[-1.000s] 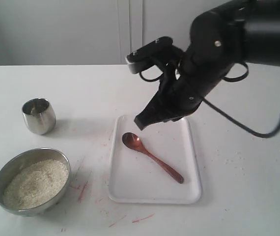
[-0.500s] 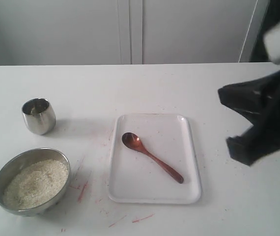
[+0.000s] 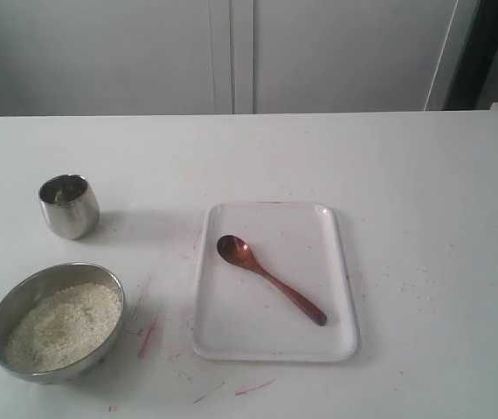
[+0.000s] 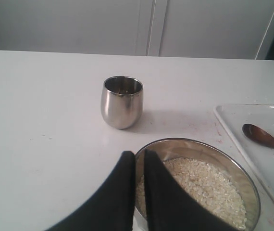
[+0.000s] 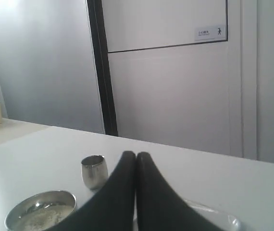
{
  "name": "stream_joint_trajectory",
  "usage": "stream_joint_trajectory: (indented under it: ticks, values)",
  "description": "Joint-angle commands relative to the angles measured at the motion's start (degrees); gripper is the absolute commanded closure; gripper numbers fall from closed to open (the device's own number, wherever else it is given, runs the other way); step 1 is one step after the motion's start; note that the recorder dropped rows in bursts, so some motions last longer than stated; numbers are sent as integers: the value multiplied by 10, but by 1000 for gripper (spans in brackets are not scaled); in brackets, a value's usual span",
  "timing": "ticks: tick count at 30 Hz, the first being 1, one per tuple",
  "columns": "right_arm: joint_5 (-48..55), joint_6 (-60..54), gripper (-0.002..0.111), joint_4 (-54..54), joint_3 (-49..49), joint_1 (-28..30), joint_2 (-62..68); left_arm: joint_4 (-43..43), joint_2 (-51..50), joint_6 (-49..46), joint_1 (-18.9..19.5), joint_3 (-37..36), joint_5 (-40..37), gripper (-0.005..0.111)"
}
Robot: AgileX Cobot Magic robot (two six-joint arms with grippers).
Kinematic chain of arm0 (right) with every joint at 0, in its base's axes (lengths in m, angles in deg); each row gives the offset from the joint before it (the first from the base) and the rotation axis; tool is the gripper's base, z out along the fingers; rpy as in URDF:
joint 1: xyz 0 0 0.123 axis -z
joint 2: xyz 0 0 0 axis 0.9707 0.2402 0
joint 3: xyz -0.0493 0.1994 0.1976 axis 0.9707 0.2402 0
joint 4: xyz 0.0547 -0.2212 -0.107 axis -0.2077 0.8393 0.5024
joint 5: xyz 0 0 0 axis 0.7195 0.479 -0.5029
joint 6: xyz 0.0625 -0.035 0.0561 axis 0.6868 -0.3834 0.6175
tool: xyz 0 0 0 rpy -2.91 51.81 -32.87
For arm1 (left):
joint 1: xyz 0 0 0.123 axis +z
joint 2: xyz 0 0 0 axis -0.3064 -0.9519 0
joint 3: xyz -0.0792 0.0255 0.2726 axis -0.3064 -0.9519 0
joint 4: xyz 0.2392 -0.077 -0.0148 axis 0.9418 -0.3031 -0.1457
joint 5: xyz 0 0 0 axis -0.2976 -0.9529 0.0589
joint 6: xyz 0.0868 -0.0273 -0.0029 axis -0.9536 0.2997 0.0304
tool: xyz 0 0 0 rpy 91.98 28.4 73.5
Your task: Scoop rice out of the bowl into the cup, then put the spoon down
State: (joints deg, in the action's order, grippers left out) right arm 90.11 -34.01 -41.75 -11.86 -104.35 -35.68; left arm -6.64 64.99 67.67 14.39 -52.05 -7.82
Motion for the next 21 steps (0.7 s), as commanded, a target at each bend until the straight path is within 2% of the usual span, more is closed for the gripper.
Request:
stream_joint_trajectory:
  ticks: [1, 6, 12, 16, 21]
  values:
    - [4, 32, 108, -19, 32, 3, -4, -5, 2, 1, -1, 2, -2, 92]
    - [-8, 34, 108, -62, 74, 3, -4, -5, 2, 1, -1, 2, -2, 92]
    - [-90, 22, 108, -58, 128, 3, -4, -5, 2, 1, -1, 2, -2, 92]
    - [-68, -34, 108, -54, 128, 3, -4, -5, 2, 1, -1, 2, -2, 92]
    - [-41, -17, 108, -72, 128, 3, -4, -5, 2, 1, -1, 2, -2, 92]
